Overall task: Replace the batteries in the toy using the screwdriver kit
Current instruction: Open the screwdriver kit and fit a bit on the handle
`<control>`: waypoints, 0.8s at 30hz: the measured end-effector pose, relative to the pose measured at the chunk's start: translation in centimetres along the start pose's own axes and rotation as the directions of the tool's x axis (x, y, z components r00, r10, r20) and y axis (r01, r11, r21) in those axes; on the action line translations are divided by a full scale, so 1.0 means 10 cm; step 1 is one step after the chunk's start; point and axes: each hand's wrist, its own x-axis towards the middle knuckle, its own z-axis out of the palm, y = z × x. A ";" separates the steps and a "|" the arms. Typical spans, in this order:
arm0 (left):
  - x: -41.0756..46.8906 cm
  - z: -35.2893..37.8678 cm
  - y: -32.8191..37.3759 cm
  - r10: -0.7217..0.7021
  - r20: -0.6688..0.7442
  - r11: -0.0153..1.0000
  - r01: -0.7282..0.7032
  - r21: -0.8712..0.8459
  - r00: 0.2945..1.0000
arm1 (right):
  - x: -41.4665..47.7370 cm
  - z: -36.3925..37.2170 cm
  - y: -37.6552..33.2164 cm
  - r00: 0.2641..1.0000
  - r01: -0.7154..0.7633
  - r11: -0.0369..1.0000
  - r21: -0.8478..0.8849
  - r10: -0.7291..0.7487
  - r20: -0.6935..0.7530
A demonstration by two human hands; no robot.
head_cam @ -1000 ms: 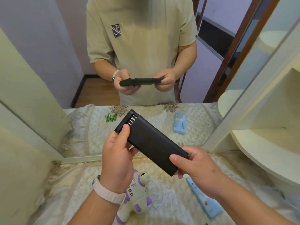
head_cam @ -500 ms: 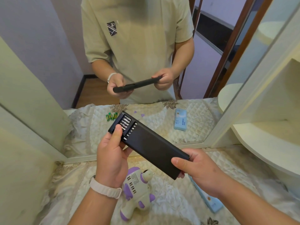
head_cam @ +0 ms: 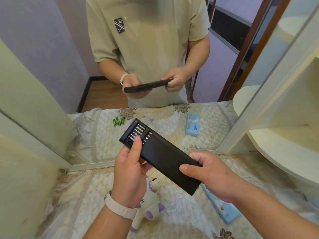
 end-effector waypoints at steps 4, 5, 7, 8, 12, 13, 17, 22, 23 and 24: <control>-0.03 -0.01 -0.01 -0.008 -0.010 0.998 0.008 -0.063 1.000 | -0.03 -0.03 -0.02 0.999 0.012 1.000 -0.003 -0.012 0.034; -0.03 -0.01 -0.01 -0.011 -0.017 0.997 0.010 -0.072 1.000 | -0.03 -0.04 -0.02 0.999 0.011 1.000 -0.011 -0.011 0.035; 0.00 -0.03 -0.03 -0.022 -0.027 0.996 0.020 -0.084 0.999 | -0.02 -0.04 -0.01 0.999 0.011 1.000 -0.020 -0.010 0.037; 0.01 -0.04 -0.04 -0.025 -0.027 0.996 0.023 -0.089 0.999 | -0.02 -0.04 0.01 0.999 0.009 1.000 -0.019 -0.008 0.039; 0.05 -0.06 -0.08 -0.025 -0.030 0.995 0.022 -0.093 0.999 | -0.01 -0.05 0.03 0.998 0.009 1.000 -0.021 -0.008 0.067; 0.07 -0.08 -0.07 -0.021 -0.041 0.995 0.017 -0.101 0.999 | 0.00 -0.06 0.04 0.997 0.012 1.000 -0.021 -0.010 0.073; 0.20 -0.22 0.03 0.000 -0.092 0.992 -0.012 -0.128 0.996 | -0.02 -0.13 0.09 0.998 -0.002 0.999 -0.041 0.004 0.063; 0.23 -0.29 0.04 0.015 -0.038 1.000 -0.014 0.020 0.999 | 0.02 -0.12 0.17 0.993 -0.089 0.996 -0.016 0.090 0.082; 0.21 -0.28 0.01 0.008 -0.012 0.998 -0.008 0.062 1.000 | 0.03 -0.10 0.15 0.991 -0.091 0.996 -0.023 0.093 0.095; 0.18 -0.27 -0.02 -0.002 0.021 0.995 0.000 0.102 1.000 | 0.04 -0.09 0.14 0.990 -0.083 0.996 -0.043 0.088 0.112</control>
